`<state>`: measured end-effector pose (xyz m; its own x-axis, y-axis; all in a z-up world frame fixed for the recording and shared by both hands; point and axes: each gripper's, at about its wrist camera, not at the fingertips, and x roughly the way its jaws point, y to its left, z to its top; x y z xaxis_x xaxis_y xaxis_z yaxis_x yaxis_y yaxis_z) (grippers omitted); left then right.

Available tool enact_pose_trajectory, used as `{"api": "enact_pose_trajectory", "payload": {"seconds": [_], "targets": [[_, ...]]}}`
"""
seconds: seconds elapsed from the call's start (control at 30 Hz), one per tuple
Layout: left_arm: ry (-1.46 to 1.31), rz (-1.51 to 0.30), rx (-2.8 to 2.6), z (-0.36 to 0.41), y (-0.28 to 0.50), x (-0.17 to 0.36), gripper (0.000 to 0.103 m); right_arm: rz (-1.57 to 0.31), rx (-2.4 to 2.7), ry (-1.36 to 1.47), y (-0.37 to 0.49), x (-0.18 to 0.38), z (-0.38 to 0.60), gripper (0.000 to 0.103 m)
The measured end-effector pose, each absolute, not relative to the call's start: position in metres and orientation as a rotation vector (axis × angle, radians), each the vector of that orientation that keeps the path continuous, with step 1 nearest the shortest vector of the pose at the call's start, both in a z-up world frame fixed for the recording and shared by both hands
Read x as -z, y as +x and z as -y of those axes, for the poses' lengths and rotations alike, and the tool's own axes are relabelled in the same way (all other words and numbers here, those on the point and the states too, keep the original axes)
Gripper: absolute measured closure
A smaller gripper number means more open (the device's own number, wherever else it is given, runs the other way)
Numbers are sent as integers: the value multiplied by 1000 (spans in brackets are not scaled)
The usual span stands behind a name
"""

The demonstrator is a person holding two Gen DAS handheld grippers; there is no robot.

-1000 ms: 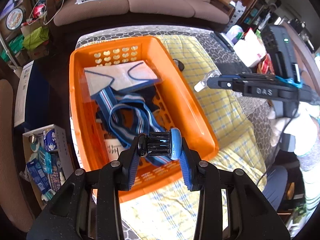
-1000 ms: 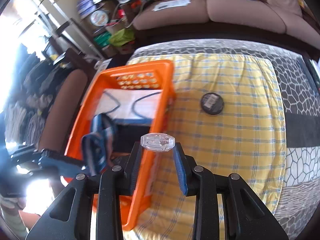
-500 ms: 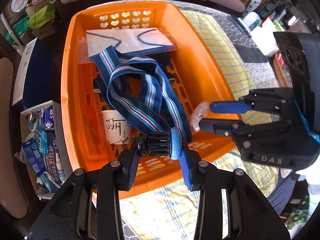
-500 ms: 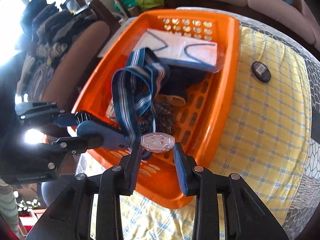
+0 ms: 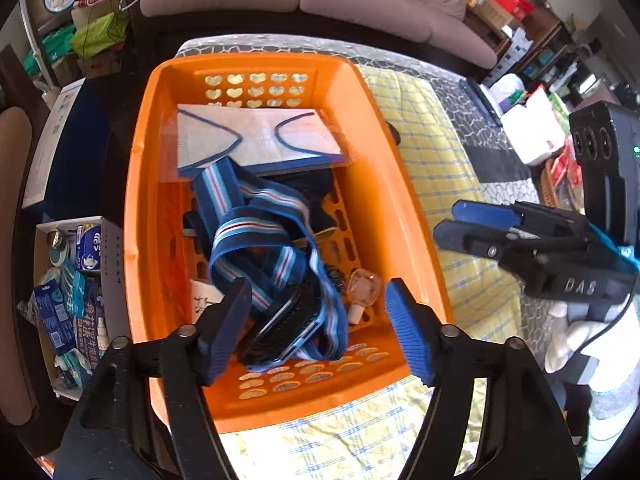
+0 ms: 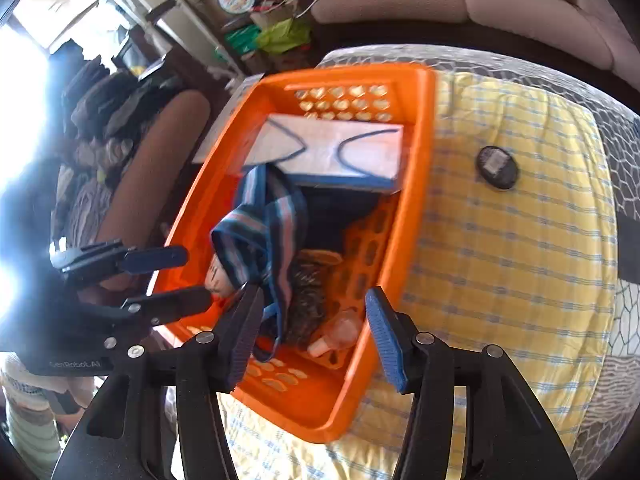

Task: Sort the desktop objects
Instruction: 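Lower the brush and bottle into the basket and open both grippers, then move the left gripper toward the black round tin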

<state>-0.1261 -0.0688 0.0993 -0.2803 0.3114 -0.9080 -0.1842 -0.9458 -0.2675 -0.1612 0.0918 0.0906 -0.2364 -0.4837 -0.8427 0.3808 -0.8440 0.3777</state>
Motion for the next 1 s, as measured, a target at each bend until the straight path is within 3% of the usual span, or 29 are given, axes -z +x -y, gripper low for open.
{"api": "enact_pose_trajectory", "payload": {"seconds": [0.07,0.13,0.17,0.47,0.8,1.0], "targets": [[-1655,155,-2280,60,-127,-100,24,156,2142,1484,-166,-96,-109,37],[-1647,167,-2268,51,-130,-102,4,184,2171,1486,-171,-99,-125,29],[-1643,174,-2263,47,-131,-103,2,197,2185,1487,-173,-101,-133,24],[-1620,133,-2276,10,-145,-116,0,326,2248,1496,-187,-103,-192,7],[-1599,-44,-2296,-59,-184,-120,0,484,2250,1478,-201,-98,-243,7],[-1663,-183,-2302,-104,-230,-95,1,506,2255,1492,-218,-86,-272,7]]}}
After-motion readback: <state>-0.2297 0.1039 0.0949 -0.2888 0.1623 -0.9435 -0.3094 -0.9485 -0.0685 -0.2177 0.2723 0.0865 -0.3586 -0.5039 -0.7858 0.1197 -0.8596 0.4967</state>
